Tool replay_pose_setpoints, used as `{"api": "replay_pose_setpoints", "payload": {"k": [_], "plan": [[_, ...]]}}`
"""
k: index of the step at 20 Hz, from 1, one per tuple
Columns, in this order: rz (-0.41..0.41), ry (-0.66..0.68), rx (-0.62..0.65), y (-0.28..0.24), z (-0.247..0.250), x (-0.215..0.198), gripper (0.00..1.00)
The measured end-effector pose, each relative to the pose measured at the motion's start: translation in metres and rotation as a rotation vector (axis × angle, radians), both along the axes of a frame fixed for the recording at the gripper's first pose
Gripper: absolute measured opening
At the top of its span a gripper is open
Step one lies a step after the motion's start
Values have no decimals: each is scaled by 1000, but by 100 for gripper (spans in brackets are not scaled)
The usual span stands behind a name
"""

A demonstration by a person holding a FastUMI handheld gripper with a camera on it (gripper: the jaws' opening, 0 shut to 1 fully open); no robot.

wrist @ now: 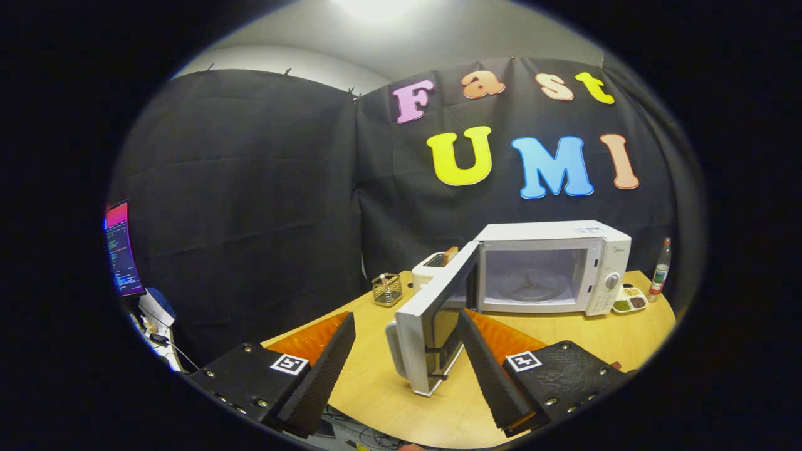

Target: Open the microwave, put the food inside, and close the microwave door.

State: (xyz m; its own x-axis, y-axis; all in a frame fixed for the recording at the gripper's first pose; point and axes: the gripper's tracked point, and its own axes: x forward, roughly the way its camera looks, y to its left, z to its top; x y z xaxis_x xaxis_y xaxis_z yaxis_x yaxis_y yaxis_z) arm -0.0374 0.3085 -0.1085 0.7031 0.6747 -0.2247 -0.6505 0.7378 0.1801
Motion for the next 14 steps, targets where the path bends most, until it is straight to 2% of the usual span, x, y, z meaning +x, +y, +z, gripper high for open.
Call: {"api": "replay_pose_setpoints", "payload": {"k": [8, 14], "plan": [[-179, 54, -48, -93, -26, 58, 99], [-325, 150, -91, -166, -63, 96, 99]]}}
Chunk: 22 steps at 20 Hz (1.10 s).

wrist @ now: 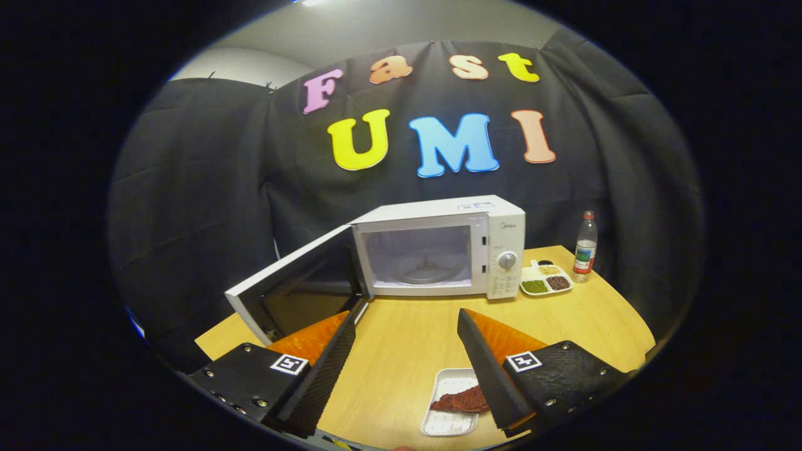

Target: Open the microwave, put the food inside, and close the microwave door.

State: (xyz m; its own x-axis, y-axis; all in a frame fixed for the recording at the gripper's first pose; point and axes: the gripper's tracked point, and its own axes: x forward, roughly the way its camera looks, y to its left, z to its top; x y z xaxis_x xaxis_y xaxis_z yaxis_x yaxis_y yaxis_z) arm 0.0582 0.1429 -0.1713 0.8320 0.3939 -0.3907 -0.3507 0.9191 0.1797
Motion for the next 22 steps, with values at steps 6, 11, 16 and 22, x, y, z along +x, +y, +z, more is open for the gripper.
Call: {"api": "replay_pose_setpoints", "payload": {"k": [6, 11, 16, 22], "plan": [[-117, 139, -12, -55, -48, 19, 99], [-181, 269, -14, -83, -91, 15, 99], [-209, 388, 32, -93, -126, 3, 99], [-222, 532, 136, -95, -155, -9, 88]]}}
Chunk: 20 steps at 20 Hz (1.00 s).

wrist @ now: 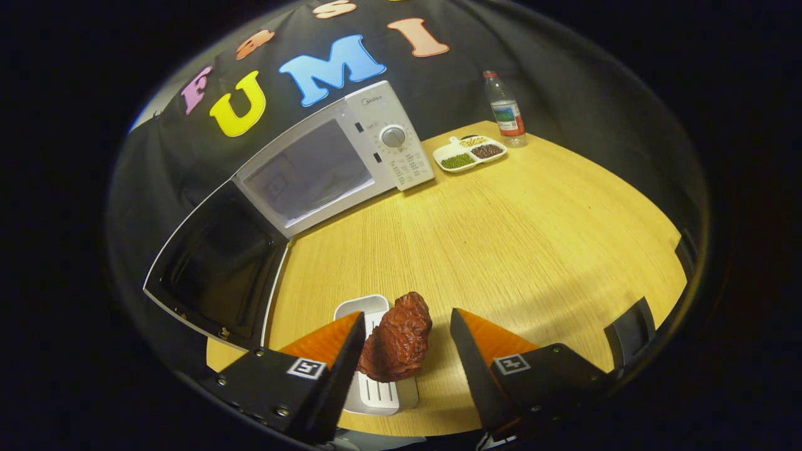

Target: Open the microwave, put the food inside, and close the microwave door.

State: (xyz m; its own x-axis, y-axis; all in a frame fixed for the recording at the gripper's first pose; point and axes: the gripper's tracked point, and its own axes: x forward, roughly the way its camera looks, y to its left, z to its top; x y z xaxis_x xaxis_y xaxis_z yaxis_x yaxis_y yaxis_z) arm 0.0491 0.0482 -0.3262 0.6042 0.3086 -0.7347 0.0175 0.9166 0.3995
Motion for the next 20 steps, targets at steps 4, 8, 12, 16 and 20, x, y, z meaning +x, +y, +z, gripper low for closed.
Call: {"api": "replay_pose_setpoints", "payload": {"k": [4, 8, 12, 16, 20], "plan": [[-23, 61, 74, 7, -5, -8, 57], [13, 84, 104, 12, -4, -10, 38], [6, 54, 167, 20, 15, -2, 16], [59, 56, 155, 28, 17, -6, 8], [31, 51, 177, 28, 30, 1, 8]]}}
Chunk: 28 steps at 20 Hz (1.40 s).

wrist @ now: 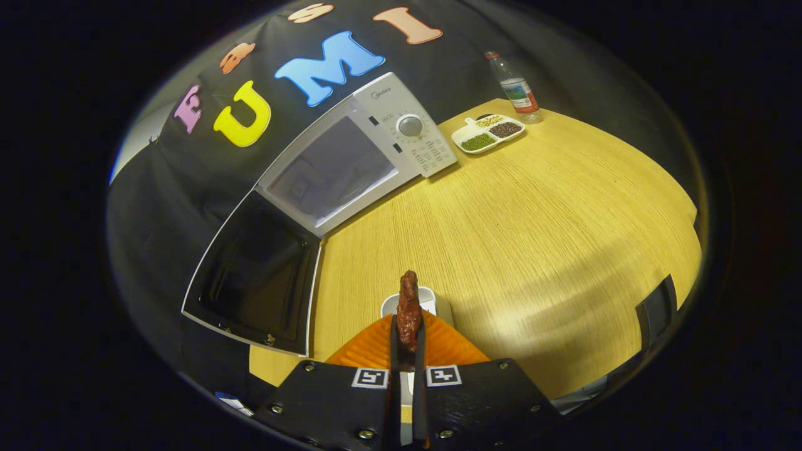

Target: Open the microwave, put the food inside, and close the microwave door.

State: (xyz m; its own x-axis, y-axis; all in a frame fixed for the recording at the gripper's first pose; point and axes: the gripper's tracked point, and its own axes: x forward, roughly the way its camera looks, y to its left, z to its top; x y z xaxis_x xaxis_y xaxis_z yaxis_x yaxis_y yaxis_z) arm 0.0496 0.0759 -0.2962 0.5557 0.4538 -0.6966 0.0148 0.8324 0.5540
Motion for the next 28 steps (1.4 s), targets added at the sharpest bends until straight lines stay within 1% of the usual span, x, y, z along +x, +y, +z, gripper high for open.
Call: {"api": "replay_pose_setpoints", "payload": {"k": [4, 8, 11, 13, 15, 22, 26, 28], "plan": [[-22, -38, 20, -1, 24, 15, 8], [-10, -95, 59, 16, 53, 40, 8], [11, -166, 37, 26, 67, 61, 8], [36, -198, 23, 37, 70, 73, 8], [48, -221, 47, 50, 76, 85, 8], [40, -298, 123, 97, 82, 138, 8], [44, -345, 120, 123, 73, 167, 8], [32, -376, 113, 134, 69, 183, 8]]}}
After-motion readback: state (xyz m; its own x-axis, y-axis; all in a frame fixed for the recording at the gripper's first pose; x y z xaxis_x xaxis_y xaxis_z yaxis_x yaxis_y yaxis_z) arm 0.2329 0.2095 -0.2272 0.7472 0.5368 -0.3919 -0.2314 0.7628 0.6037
